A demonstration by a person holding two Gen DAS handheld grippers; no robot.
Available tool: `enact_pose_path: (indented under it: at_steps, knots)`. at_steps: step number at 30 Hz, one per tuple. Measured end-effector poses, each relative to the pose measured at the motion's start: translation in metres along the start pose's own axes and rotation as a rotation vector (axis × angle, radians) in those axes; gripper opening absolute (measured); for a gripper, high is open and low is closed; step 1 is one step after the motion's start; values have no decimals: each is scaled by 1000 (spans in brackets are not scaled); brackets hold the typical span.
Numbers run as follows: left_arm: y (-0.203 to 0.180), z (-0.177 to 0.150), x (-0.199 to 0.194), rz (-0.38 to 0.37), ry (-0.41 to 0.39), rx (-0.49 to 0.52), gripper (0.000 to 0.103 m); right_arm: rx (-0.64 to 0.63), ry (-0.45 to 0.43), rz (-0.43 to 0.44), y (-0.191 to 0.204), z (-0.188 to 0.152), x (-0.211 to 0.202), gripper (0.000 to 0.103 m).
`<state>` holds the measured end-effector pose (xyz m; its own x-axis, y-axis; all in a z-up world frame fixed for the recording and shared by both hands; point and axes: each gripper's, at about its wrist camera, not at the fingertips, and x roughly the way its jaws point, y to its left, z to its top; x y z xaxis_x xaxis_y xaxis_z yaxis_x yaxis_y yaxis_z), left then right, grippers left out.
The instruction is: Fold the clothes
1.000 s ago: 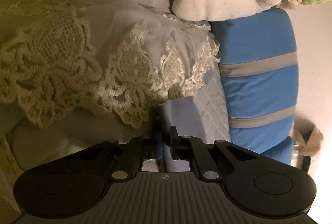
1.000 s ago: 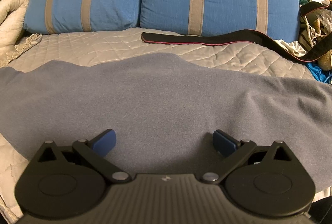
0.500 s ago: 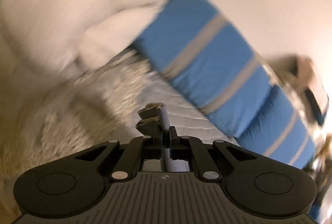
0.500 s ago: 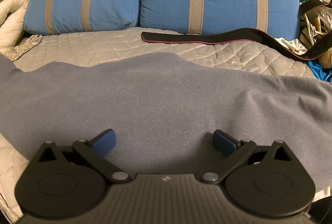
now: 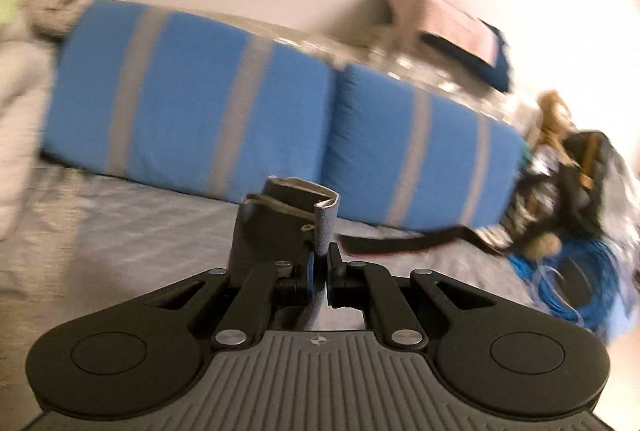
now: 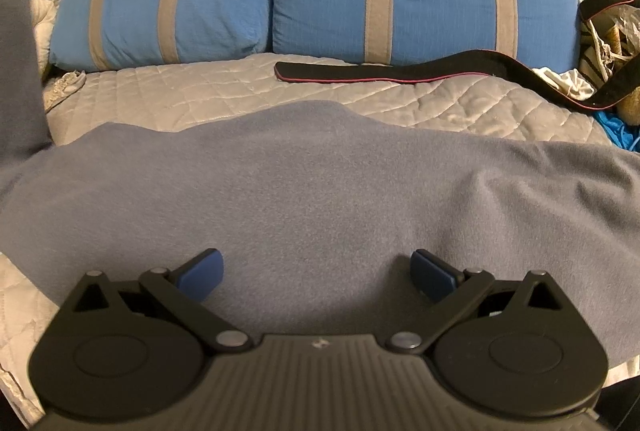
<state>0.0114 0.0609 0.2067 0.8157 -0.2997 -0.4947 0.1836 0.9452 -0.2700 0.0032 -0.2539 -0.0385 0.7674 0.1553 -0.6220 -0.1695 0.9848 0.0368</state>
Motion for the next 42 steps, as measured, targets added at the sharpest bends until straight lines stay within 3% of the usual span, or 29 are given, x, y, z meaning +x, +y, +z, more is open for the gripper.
enact_pose_path:
  at_steps: [4,6,8,10,14,16,21,25,31,34,39,41,42]
  knots:
    - [-32,-12,37,-83,92,39,8,-1,-1,6,0,0,-1,103]
    - [-46,-20,54,-137,152,58,21,-3,-2,11,-1,0,-1,103]
    - [-51,-24,58,-169,145,65,39,-7,-4,18,-1,-1,-2,103]
    - [-56,-28,61,-198,132,71,47,-19,-7,23,0,-1,-3,103]
    - [-44,-29,65,-156,110,72,55,-56,-18,36,6,-2,-5,103]
    - [-34,-31,65,-96,95,73,62,-83,-31,41,10,-4,-7,103]
    - [-2,-44,77,-16,118,30,63,-195,-107,41,26,-7,-17,103]
    - [23,-59,85,7,158,-42,64,-367,-199,55,47,-13,-27,102]
    - [44,-60,86,71,191,-95,65,-859,-287,-40,98,-33,-30,98]
    - [50,-57,84,67,178,-133,65,-1031,-289,-62,113,-34,-26,94]
    - [60,-55,82,80,165,-186,65,-1183,-239,-41,128,-22,-15,84]
    - [63,-55,82,95,169,-193,65,-1228,-211,-37,132,-17,-10,70]
    - [64,-55,82,93,171,-199,65,-1246,-196,-30,134,-15,-8,67]
